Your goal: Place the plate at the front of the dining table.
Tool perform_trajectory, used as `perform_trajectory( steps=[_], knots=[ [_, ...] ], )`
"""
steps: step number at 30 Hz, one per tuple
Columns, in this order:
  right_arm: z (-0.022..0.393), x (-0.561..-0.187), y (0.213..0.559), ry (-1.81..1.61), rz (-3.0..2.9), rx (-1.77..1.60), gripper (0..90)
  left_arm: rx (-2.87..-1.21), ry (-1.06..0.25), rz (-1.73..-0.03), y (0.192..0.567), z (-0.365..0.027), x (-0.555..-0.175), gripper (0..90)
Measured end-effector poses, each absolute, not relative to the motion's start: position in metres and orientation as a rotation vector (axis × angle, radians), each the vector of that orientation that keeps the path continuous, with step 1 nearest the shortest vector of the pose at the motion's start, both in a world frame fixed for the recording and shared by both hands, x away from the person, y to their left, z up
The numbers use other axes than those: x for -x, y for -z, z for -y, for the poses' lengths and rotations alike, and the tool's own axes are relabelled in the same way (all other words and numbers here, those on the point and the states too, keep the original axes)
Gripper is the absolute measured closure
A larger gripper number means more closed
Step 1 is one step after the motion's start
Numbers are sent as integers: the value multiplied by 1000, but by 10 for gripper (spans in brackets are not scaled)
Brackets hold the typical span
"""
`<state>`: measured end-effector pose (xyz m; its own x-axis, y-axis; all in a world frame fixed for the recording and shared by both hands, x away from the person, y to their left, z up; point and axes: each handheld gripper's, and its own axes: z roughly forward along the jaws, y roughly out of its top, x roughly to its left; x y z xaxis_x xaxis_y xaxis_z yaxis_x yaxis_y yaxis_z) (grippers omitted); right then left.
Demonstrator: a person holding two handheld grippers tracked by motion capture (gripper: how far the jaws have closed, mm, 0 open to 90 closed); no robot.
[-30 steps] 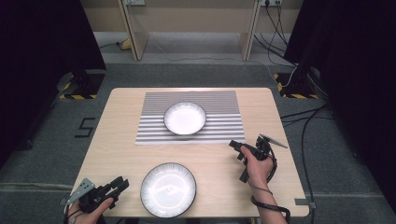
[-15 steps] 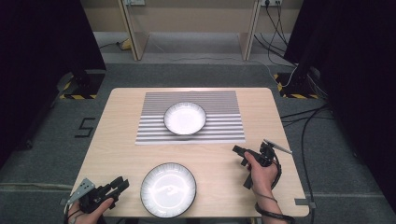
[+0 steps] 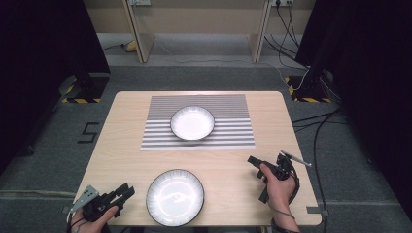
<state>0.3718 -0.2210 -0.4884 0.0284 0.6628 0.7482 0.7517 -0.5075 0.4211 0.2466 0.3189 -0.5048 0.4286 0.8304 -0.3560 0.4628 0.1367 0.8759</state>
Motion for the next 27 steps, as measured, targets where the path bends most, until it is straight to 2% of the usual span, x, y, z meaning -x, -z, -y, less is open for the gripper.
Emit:
perform_trajectory(
  steps=[27],
  knots=[
    [255, -347, 493, 1526, 1417, 2233, 542, -1508, -391, -1200, 505, -317, -246, 629]
  ],
)
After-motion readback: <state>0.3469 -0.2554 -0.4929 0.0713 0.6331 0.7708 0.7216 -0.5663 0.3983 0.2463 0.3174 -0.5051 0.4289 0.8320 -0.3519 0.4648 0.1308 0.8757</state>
